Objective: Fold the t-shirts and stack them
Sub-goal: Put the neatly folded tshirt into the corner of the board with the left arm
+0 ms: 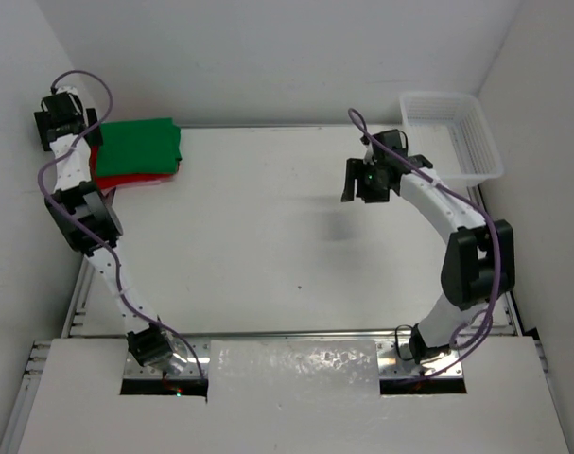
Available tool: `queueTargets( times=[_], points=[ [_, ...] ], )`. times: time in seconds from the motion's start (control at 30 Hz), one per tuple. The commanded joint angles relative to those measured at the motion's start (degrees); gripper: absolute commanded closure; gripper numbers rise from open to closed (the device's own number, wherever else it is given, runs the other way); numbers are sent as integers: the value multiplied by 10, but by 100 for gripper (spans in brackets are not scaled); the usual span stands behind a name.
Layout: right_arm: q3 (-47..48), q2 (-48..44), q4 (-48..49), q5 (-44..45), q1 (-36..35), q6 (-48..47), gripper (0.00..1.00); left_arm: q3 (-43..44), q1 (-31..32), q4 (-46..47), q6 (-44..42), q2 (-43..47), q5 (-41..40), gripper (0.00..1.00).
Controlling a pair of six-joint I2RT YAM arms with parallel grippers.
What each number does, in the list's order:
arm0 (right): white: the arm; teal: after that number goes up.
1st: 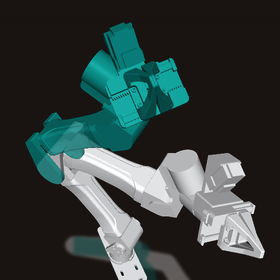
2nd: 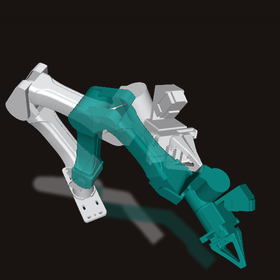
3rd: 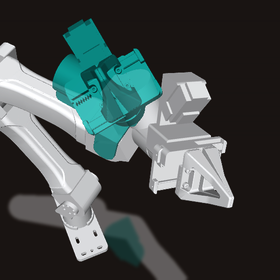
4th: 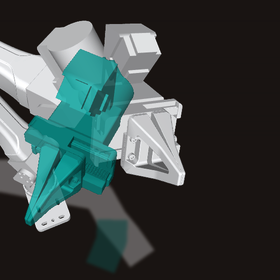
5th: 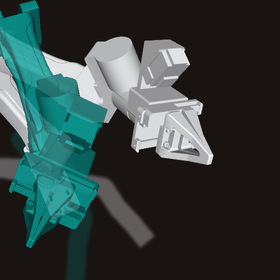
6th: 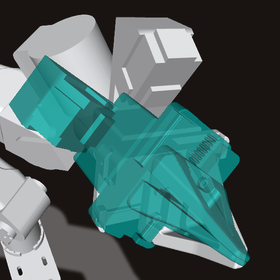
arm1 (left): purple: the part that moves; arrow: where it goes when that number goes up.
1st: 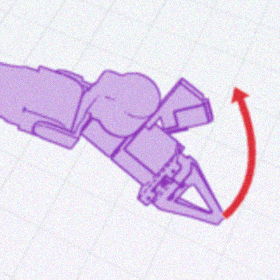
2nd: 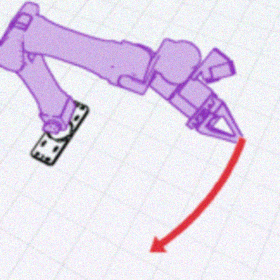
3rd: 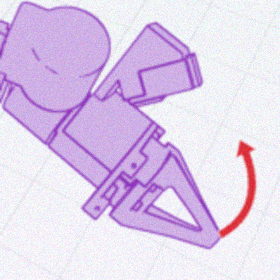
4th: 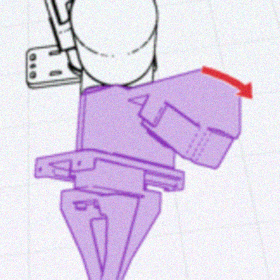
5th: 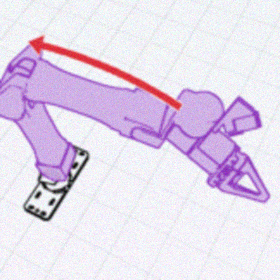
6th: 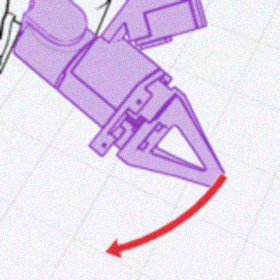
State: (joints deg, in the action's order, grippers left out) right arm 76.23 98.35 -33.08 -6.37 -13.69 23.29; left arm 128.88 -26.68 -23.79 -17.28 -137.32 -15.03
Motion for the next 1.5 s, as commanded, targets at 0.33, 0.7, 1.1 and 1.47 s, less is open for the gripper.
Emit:
queueTargets(
  times=[0.33, 0.7, 1.1, 1.47],
  points=[
    [-236, -224, 7, 90, 2, -51, 14, -500, 65, -167, -98, 532, 239, 0],
    [-355, -344, 28, 101, 3, -34, 13, -977, 115, -94, -207, 811, 167, 2],
    [-411, -414, 14, 138, 3, -51, 10, -1042, 115, -59, -217, 871, 170, 4],
    [-426, -449, 29, 133, 2, -69, 8, -1041, 115, -61, -215, 889, 177, 4]
  ],
)
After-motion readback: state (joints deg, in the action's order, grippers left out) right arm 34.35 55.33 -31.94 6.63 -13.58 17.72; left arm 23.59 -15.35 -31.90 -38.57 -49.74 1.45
